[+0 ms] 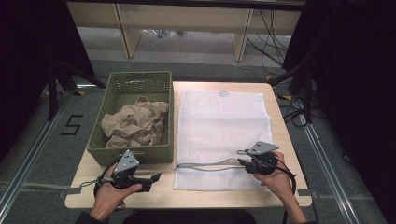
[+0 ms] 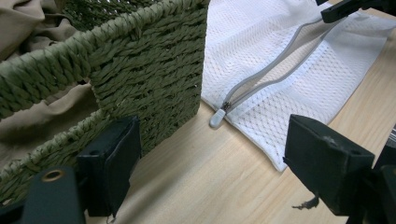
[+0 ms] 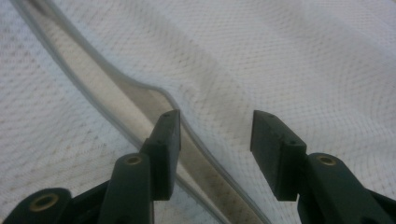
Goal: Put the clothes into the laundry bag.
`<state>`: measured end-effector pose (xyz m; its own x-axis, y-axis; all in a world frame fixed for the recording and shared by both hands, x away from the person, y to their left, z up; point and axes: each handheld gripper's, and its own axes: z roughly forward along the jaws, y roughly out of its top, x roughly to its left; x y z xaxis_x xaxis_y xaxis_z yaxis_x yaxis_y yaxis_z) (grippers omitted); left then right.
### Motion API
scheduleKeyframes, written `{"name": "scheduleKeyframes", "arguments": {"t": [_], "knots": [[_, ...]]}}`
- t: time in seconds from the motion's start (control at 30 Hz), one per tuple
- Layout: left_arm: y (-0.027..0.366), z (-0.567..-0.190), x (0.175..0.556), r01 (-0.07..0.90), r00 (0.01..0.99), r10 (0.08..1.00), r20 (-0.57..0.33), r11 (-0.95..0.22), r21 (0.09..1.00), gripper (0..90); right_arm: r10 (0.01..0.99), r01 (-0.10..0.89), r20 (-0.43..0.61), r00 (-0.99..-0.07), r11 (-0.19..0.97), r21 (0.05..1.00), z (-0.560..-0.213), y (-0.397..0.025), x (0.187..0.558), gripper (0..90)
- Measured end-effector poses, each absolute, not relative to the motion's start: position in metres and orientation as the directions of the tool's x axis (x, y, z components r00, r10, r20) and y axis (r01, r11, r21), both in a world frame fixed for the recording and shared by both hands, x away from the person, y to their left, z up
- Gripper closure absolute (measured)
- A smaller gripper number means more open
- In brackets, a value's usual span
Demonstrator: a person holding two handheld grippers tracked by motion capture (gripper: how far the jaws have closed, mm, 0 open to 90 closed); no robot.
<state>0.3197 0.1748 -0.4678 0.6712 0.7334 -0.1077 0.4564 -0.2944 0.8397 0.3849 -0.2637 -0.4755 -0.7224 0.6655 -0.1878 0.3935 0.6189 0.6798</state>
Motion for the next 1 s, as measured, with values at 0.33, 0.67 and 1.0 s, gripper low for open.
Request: {"name": "scheduleKeyframes", "arguments": {"t": [0.33, 0.67, 1.0], "knots": [[0.174, -0.467, 0.321, 0.446, 0.681, 0.728, -0.084, -0.32, 0.836, 18.8, 0.588, 0.373, -0.28, -0.759, 0.745, 0.553, -0.489, -0.238, 0.397, 60.1], [0.173, -0.468, 0.321, 0.461, 0.67, 0.735, -0.111, -0.294, 0.837, 19.5, 0.557, 0.333, -0.312, -0.77, 0.768, 0.547, -0.492, -0.226, 0.413, 72.8], [0.173, -0.468, 0.321, 0.457, 0.673, 0.734, -0.092, -0.314, 0.832, 19.9, 0.561, 0.348, -0.264, -0.785, 0.751, 0.561, -0.497, -0.215, 0.422, 80.7]]}}
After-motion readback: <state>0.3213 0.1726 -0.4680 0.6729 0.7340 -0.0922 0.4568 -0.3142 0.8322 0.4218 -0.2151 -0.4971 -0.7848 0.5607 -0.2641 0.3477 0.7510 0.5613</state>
